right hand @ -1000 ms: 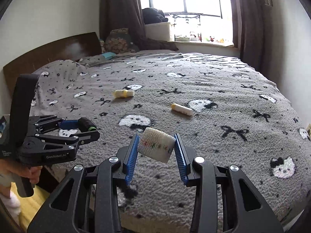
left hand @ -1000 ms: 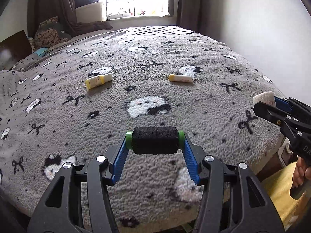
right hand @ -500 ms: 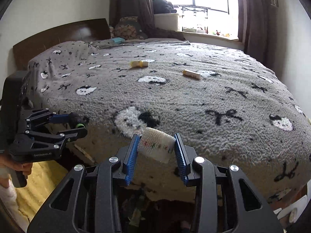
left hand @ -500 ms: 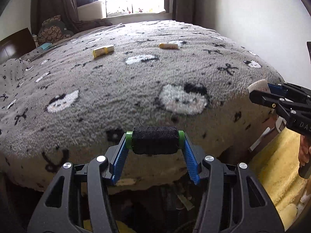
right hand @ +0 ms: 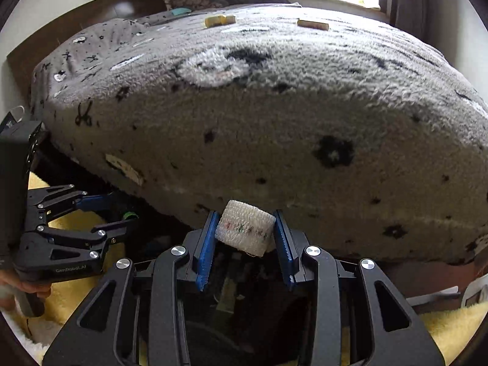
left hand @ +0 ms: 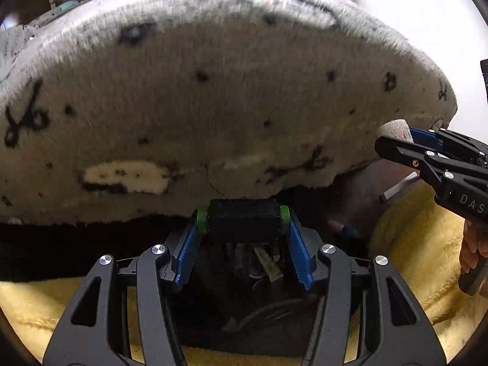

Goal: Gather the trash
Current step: 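Lower the tape roll and thread spool below the bed edge and release into the bin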

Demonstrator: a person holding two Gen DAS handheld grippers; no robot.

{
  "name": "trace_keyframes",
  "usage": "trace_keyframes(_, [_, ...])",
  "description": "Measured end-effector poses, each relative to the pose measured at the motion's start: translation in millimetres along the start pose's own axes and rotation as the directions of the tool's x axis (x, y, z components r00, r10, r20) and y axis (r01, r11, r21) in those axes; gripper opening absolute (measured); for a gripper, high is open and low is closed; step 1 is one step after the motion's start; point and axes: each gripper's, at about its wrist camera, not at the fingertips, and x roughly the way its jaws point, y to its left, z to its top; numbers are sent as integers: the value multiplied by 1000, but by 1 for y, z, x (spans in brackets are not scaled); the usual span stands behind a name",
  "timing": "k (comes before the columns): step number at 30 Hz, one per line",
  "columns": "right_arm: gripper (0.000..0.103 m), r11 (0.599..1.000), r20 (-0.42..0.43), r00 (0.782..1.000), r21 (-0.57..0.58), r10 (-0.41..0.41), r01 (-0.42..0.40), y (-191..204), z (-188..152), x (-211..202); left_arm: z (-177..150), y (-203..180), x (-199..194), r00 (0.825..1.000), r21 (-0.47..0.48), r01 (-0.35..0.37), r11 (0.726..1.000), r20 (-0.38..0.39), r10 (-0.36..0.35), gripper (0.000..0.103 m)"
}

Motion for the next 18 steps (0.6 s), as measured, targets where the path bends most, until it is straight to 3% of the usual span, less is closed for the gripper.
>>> trace_keyframes(8, [38, 994, -134, 986, 63, 96, -88, -4, -19, 45, -19, 8, 53, 986, -64, 41, 997, -158, -51, 51])
trace_keyframes(18, [39, 991, -243, 962, 89, 121, -102, -4, -32, 71, -26, 3, 74, 970, -56, 69, 996, -229, -80, 51])
